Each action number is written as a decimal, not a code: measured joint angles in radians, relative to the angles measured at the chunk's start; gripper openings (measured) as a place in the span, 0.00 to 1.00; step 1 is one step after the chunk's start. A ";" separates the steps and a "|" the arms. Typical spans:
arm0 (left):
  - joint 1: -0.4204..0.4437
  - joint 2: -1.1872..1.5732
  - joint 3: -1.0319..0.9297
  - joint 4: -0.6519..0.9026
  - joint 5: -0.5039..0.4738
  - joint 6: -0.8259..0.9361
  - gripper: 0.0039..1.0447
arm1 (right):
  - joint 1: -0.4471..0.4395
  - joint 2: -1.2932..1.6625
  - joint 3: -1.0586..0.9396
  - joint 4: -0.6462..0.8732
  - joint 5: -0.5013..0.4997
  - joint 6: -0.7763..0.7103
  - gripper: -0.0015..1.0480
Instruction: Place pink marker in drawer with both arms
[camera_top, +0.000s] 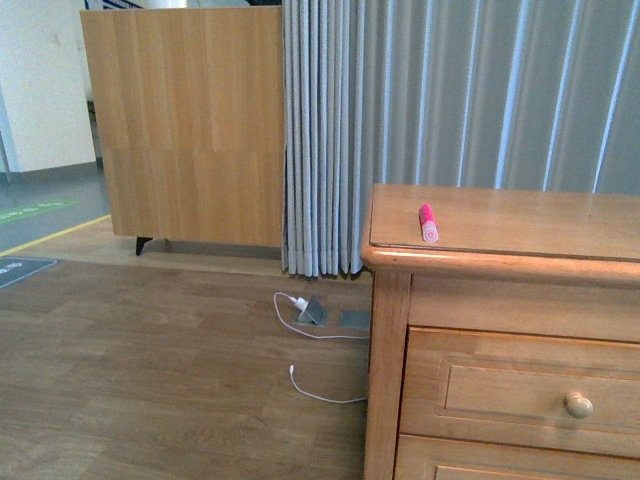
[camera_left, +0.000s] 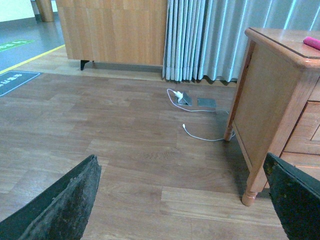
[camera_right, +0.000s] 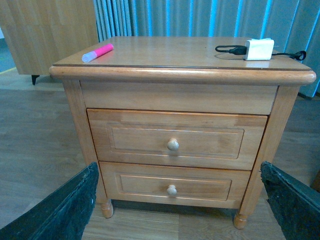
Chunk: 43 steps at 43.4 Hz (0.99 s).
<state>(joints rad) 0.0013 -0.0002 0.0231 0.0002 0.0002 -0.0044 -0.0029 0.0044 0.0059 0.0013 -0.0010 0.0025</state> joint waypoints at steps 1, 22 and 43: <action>0.000 0.000 0.000 0.000 0.000 0.000 0.94 | 0.000 0.000 0.000 0.000 0.000 0.000 0.92; 0.000 0.000 0.000 0.000 0.000 0.000 0.94 | 0.054 0.632 0.145 0.219 -0.098 0.107 0.92; 0.000 0.000 0.000 0.000 0.000 0.000 0.94 | 0.153 1.611 0.544 0.675 0.062 0.103 0.92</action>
<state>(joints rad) 0.0013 -0.0002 0.0231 0.0002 0.0002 -0.0044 0.1505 1.6150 0.5495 0.6762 0.0612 0.1051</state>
